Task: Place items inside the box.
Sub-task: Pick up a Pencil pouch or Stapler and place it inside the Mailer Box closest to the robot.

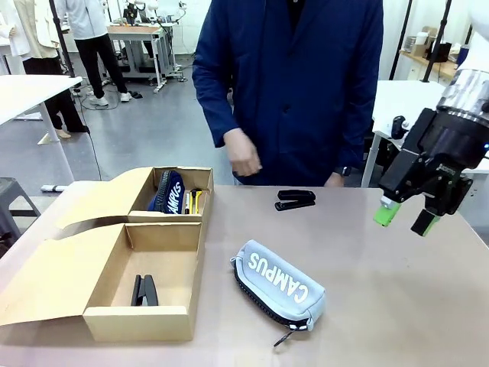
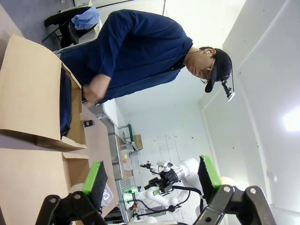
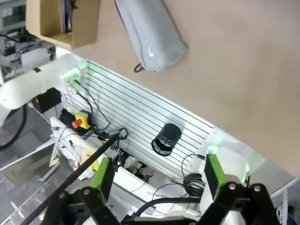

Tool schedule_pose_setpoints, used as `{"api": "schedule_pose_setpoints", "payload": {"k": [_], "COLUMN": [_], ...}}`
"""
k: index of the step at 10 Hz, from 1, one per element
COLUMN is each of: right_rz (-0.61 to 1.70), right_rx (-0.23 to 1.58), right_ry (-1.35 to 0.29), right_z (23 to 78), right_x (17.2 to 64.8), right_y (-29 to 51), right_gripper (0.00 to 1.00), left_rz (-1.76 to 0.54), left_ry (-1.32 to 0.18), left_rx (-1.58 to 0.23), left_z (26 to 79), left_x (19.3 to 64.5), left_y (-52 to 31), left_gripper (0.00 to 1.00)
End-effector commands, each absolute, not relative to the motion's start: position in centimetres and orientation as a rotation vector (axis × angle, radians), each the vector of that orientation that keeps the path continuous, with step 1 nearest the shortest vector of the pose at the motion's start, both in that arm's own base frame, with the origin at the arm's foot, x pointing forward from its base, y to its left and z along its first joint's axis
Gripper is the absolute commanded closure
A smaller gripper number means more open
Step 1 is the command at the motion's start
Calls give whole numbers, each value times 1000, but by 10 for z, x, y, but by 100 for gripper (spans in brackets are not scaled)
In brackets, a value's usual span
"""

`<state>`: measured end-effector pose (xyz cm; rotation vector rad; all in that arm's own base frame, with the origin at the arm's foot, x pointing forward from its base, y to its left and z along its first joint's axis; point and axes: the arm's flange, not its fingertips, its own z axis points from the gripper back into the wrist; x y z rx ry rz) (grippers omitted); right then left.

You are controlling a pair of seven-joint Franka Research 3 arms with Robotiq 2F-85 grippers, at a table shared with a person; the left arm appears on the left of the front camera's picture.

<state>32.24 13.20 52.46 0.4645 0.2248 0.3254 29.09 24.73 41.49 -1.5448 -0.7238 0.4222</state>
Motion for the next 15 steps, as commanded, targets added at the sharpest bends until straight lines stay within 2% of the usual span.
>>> {"api": "schedule_pose_setpoints", "payload": {"k": [1, 2, 3, 4, 5, 6, 8, 9, 11, 13, 15], "right_rz": [334, 275, 256, 267, 292, 204, 9, -95, -15, 158, 315], "right_rx": [431, 207, 85, 61, 187, 194, 401, 441, 425, 233, 116], "right_ry": [221, 246, 235, 230, 230, 179, 58, 8, -67, -24, 27], "right_z": [524, 519, 512, 510, 510, 508, 499, 489, 485, 486, 483], "right_x": [321, 319, 325, 331, 335, 328, 299, 284, 293, 326, 358], "right_y": [137, 154, 176, 186, 175, 162, 97, 76, 101, 175, 243], "right_gripper": [0, 0, 0, 0, 0, 0, 0, 0, 0, 0, 0], "left_rz": [398, 398, 398, 398, 398, 398, 398, 398, 398, 398, 398], "left_ry": [-741, -741, -741, -741, -741, -741, -741, -741, -741, -741, -741], "left_rx": [-1546, -1546, -1546, -1546, -1546, -1546, -1546, -1546, -1546, -1546, -1546], "left_z": [416, 416, 416, 416, 416, 416, 416, 416, 416, 416, 416], "left_x": [289, 289, 289, 289, 289, 289, 289, 289, 289, 289, 289], "left_y": [246, 246, 246, 246, 246, 246, 246, 246, 246, 246, 246], "left_gripper": [0, 0, 0, 0, 0, 0, 0, 0, 0, 0, 0]}}
